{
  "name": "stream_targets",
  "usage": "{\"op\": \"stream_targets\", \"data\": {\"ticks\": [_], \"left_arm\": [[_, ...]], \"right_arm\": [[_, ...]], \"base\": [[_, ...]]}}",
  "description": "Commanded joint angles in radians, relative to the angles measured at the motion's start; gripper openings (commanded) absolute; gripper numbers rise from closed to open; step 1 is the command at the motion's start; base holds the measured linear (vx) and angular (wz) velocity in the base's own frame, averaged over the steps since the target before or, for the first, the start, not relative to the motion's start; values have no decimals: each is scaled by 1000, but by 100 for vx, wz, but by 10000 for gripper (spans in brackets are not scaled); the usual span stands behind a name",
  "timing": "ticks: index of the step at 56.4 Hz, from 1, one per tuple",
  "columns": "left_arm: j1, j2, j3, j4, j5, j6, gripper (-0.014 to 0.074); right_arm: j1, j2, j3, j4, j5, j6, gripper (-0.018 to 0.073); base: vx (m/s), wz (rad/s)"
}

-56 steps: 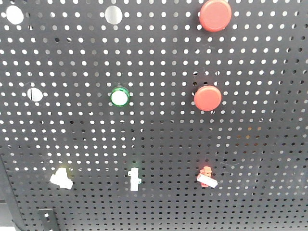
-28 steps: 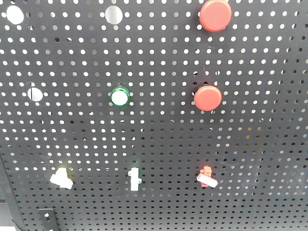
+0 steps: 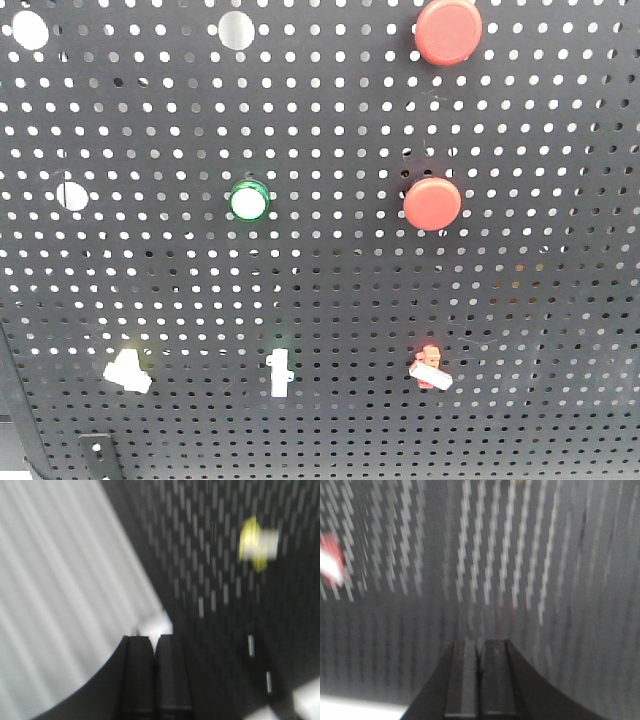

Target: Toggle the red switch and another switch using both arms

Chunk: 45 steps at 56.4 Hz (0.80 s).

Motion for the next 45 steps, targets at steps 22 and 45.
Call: {"op": "stream_targets", "data": {"ticks": [22, 45], "left_arm": [[1, 150, -452, -91, 216, -109, 2], [-1, 412, -453, -122, 126, -149, 2]], "right_arm": [[-5, 311, -493, 24, 123, 45, -6], [-5, 520, -494, 28, -1, 46, -6]], "base": [[0, 0], [0, 0]]}}
